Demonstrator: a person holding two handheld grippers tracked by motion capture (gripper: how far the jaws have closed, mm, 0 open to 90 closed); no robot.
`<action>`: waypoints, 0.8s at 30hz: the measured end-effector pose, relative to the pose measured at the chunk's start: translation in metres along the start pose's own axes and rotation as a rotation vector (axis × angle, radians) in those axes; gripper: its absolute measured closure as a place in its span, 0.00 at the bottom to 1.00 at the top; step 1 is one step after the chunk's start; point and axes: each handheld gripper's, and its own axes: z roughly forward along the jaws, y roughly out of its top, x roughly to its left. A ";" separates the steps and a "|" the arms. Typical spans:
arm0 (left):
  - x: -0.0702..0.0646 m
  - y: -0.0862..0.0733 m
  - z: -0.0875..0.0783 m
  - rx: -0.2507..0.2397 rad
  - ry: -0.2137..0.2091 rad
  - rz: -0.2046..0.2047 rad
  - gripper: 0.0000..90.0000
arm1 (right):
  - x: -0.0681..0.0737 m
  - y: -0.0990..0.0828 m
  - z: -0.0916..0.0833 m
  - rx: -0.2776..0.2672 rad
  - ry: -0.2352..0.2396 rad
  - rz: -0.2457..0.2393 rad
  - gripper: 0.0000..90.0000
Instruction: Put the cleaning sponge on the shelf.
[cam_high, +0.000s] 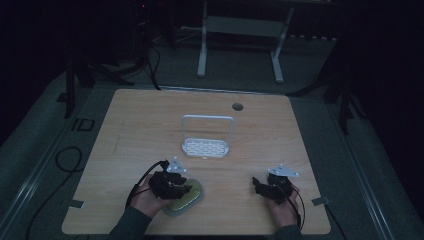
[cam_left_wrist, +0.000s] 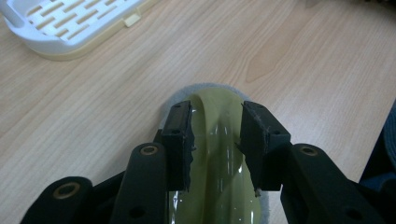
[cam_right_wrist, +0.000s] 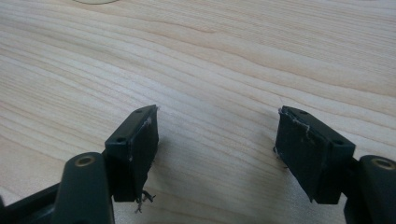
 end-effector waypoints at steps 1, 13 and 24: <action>0.000 0.000 0.000 0.005 0.000 0.000 0.70 | 0.000 0.000 0.000 -0.001 0.000 -0.001 0.33; 0.002 0.002 0.001 0.077 -0.020 0.007 0.70 | 0.000 0.000 0.000 -0.001 0.000 -0.001 0.33; 0.006 0.007 0.002 0.144 -0.029 0.036 0.73 | 0.000 0.000 0.000 0.000 0.000 -0.001 0.33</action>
